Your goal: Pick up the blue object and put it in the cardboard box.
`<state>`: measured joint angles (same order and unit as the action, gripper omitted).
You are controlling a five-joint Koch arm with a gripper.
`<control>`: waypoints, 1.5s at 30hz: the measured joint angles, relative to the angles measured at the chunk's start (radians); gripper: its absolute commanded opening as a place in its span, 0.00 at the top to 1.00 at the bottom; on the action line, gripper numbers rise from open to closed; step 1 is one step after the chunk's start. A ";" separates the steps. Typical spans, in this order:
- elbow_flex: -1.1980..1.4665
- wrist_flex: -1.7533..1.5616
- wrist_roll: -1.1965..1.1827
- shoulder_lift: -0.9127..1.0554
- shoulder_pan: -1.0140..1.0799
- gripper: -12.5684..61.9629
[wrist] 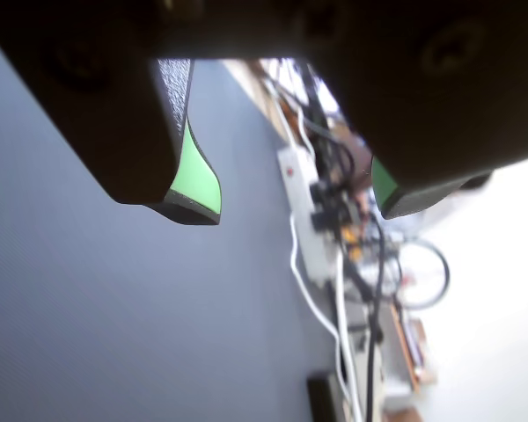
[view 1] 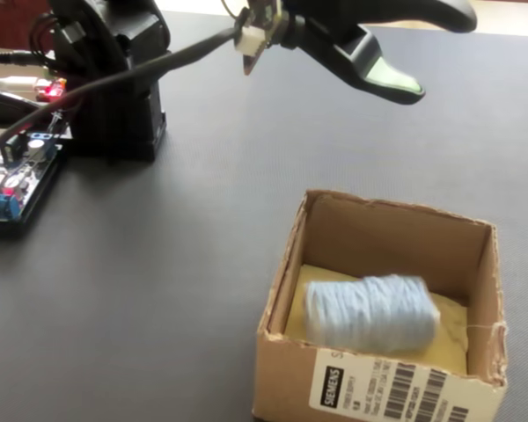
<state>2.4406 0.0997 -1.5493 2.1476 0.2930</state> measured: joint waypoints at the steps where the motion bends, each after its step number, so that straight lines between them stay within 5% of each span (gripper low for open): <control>1: 0.025 0.000 -0.003 0.021 -0.020 0.37; 24: 0.520 -0.011 -0.034 0.132 -0.245 0.36; 45: 0.615 -0.100 -0.060 0.132 -0.281 0.37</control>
<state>3.0557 0.0000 -1.6091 2.2795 0.0123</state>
